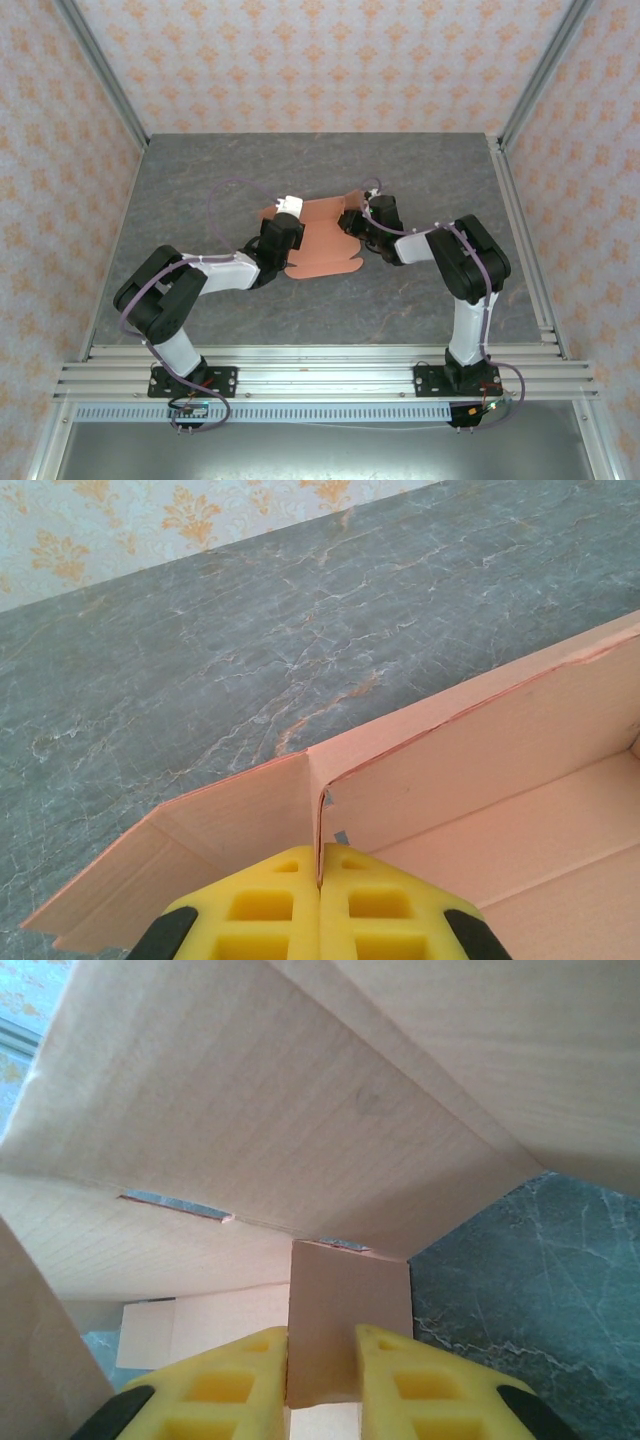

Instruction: Fold the paper box

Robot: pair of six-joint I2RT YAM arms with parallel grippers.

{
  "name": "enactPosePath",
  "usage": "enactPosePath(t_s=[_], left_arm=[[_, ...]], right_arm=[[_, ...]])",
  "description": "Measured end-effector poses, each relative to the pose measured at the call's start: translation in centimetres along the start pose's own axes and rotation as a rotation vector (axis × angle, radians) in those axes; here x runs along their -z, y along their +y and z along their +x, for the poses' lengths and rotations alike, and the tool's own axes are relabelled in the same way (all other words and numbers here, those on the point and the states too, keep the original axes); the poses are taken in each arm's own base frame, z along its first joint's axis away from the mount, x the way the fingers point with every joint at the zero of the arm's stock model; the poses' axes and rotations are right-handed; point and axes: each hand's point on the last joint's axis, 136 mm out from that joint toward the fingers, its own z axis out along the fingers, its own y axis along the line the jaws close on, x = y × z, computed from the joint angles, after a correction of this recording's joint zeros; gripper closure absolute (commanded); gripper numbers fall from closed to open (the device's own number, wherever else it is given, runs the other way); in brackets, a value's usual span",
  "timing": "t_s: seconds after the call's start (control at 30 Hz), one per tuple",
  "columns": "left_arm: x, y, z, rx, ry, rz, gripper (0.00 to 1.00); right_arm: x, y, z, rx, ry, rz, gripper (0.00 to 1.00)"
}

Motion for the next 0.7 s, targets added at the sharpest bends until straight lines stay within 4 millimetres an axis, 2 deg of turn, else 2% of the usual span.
enactPosePath(t_s=[0.13, 0.3, 0.5, 0.7], left_arm=[[0.0, 0.1, -0.1, 0.002, -0.001, -0.007, 1.0], [-0.1, 0.4, -0.1, 0.006, -0.002, -0.019, 1.0], [-0.1, 0.5, 0.0, 0.006, 0.0, -0.023, 1.0], [-0.1, 0.6, 0.1, -0.002, 0.005, -0.024, 1.0]], right_arm=[[-0.2, 0.3, 0.1, 0.027, 0.01, 0.01, 0.86], [-0.6, 0.6, 0.1, 0.065, 0.022, 0.042, 0.84], [-0.3, 0.5, 0.5, 0.106, 0.036, 0.091, 0.75], [2.1, 1.8, 0.7, 0.153, 0.056, 0.121, 0.68]])
